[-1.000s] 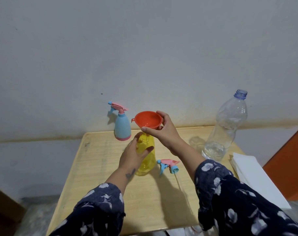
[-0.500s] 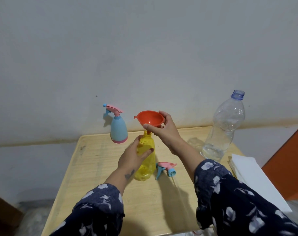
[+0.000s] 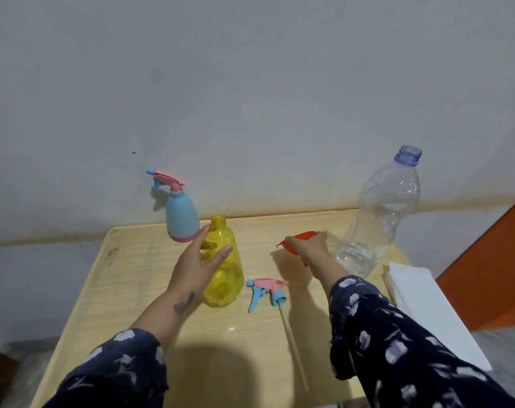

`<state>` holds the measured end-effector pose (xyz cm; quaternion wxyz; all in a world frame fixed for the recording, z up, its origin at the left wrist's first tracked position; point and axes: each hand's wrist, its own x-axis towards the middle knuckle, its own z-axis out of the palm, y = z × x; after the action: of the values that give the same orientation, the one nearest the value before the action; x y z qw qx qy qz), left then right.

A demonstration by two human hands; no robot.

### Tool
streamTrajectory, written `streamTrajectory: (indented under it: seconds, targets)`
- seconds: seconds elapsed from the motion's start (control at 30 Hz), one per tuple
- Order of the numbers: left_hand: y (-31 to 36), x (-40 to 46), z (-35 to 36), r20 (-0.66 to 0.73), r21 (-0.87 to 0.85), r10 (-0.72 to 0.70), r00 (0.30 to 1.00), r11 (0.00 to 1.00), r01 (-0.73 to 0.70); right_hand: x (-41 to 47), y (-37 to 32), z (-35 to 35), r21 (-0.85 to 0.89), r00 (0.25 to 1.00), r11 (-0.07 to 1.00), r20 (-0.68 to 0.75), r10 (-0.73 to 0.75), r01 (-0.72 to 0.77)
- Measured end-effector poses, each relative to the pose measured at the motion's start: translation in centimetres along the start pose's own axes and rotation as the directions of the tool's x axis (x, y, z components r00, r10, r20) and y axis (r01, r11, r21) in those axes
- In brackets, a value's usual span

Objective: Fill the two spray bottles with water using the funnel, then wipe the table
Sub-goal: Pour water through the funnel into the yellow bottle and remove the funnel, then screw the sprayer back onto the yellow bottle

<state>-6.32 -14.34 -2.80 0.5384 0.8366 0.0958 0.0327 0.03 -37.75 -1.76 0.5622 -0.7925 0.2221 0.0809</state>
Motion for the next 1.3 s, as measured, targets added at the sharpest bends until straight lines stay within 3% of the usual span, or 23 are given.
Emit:
streamTrajectory:
  seconds: [0.37, 0.47, 0.53, 0.6, 0.73, 0.87, 1.07, 1.2, 1.3]
  targets:
    - [-0.5, 0.6, 0.0, -0.040, -0.032, -0.005, 0.999, 0.999, 0.003, 1.7, 2.2, 0.6, -0.127, 0.998, 0.990, -0.036, 0.057, -0.062]
    - [-0.1, 0.4, -0.1, -0.047, -0.023, 0.013, 0.999, 1.000, -0.014, 0.8, 2.5, 1.2, -0.339, 0.979, 0.940, -0.174, -0.108, 0.043]
    - [0.2, 0.2, -0.2, -0.052, -0.024, 0.024, 0.998, 0.999, -0.025, -0.6, 2.7, 1.7, -0.492, 0.925, 0.861, -0.253, -0.284, 0.130]
    - [0.2, -0.1, -0.2, -0.049, -0.022, 0.024, 0.999, 0.999, -0.025, -1.7, 3.2, 2.5, -0.528, 0.936, 0.827, -0.155, -0.315, 0.191]
    - [-0.2, -0.6, -0.4, -0.049, -0.012, 0.031, 0.998, 0.999, -0.031, -2.7, 4.5, 3.7, -0.590, 0.975, 0.781, 0.193, -0.113, 0.207]
    - [-0.8, -1.2, -0.6, -0.054, -0.011, 0.017, 0.998, 1.000, -0.018, -3.5, 5.2, 4.5, -0.636, 0.972, 0.747, 0.227, -0.060, 0.195]
    - [-1.8, -1.8, -1.3, -0.029, -0.009, 0.001, 1.000, 1.000, -0.001, -3.7, 4.5, 4.5, -0.558, 0.979, 0.809, 0.179, -0.097, 0.183]
    - [-2.0, -2.2, -1.6, 0.007, 0.017, 0.008, 1.000, 1.000, -0.008, -4.7, -0.2, 3.4, -0.298, 0.970, 0.927, 0.150, -0.191, 0.229]
    - [-1.8, -2.4, -1.6, 0.073, 0.055, 0.010, 0.997, 0.998, -0.014, -5.9, -5.2, 2.5, -0.113, 0.951, 0.945, 0.048, -0.304, 0.308]
